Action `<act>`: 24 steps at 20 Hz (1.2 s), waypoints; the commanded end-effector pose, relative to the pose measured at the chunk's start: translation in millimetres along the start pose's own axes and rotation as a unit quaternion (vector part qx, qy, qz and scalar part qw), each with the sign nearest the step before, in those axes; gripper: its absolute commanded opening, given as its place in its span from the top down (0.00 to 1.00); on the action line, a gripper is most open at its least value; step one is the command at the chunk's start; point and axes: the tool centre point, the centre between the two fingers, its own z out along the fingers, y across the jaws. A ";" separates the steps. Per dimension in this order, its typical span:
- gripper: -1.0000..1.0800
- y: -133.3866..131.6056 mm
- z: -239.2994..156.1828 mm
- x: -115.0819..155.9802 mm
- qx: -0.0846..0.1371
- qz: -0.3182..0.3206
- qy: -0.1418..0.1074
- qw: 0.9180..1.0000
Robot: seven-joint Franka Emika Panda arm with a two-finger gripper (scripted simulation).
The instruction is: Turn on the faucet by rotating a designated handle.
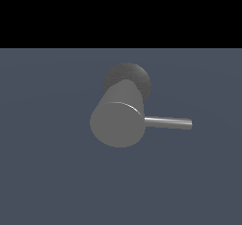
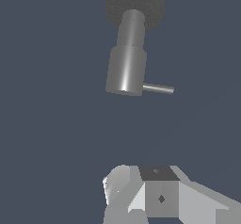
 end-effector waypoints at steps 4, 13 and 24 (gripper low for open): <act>1.00 -0.4 0.4 0.0 0.005 0.000 0.000 1.000; 1.00 -6.8 5.8 0.0 0.075 -0.005 -0.006 0.997; 1.00 -24.3 12.1 3.1 0.267 -0.013 -0.025 0.963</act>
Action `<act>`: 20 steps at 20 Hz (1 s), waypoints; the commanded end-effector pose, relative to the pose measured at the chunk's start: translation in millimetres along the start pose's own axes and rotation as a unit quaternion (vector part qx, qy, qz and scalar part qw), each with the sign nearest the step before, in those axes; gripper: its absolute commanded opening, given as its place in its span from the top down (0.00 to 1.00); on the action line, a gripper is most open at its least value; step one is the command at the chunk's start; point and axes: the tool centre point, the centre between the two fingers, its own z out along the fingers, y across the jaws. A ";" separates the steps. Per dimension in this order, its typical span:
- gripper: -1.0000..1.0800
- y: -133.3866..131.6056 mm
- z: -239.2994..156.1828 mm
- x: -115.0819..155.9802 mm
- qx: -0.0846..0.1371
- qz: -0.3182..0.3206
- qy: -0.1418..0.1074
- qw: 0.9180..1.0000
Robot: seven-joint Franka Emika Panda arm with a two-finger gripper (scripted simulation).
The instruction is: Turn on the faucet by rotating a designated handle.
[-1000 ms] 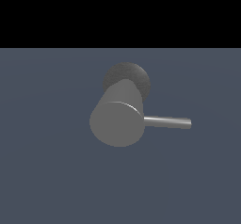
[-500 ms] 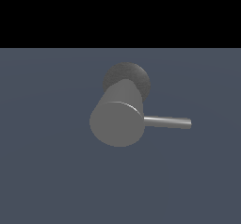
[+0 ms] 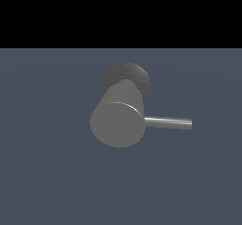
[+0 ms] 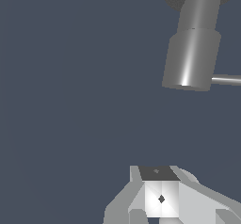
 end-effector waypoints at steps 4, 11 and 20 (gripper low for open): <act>1.00 -7.8 3.4 4.1 0.113 0.000 -0.011 0.994; 1.00 -15.2 2.6 12.4 0.252 0.009 -0.025 0.967; 1.00 -16.3 -3.5 29.4 0.418 0.036 -0.041 0.907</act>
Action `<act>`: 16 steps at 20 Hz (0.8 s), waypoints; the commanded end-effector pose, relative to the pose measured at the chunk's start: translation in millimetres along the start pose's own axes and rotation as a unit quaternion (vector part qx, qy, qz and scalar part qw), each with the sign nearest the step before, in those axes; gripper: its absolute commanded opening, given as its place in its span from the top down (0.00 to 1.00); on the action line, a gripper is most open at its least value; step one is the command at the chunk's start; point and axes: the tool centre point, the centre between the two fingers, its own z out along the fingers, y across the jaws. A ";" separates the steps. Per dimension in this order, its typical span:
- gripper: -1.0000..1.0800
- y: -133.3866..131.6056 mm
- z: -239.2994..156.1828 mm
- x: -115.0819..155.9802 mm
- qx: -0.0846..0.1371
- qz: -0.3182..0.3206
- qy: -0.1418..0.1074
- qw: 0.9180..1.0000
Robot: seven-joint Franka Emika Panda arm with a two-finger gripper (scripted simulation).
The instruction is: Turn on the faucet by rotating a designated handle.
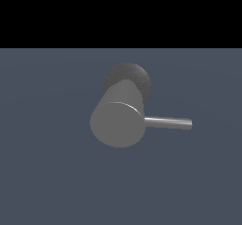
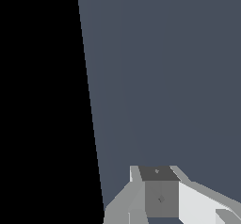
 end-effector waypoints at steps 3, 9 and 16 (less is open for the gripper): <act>1.00 -1.6 -5.2 10.4 0.086 0.017 -0.002 0.996; 1.00 0.1 -12.7 23.3 0.171 0.041 0.000 0.984; 1.00 3.7 -19.7 34.1 0.230 0.060 0.005 0.971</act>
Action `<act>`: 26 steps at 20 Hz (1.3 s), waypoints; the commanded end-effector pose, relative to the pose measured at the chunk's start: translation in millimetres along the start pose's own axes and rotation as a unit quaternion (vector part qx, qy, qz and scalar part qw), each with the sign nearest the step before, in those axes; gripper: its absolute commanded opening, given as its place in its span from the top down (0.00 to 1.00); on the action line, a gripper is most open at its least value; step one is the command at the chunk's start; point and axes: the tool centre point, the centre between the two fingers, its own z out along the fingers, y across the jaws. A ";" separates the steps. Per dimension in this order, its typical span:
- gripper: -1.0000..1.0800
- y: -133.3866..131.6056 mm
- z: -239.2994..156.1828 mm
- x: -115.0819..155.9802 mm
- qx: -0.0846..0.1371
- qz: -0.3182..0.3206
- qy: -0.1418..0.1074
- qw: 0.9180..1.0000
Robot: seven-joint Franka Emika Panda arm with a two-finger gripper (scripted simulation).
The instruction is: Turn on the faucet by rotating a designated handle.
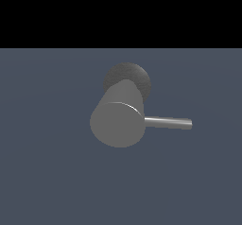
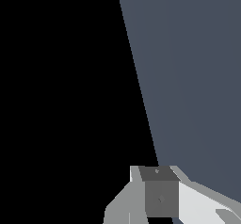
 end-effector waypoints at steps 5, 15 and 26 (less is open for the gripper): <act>1.00 0.7 -1.6 5.5 0.034 0.011 -0.001 0.999; 1.00 -6.2 -28.9 16.3 0.046 0.012 0.038 0.998; 1.00 -9.8 -20.0 19.4 0.033 0.023 0.030 0.999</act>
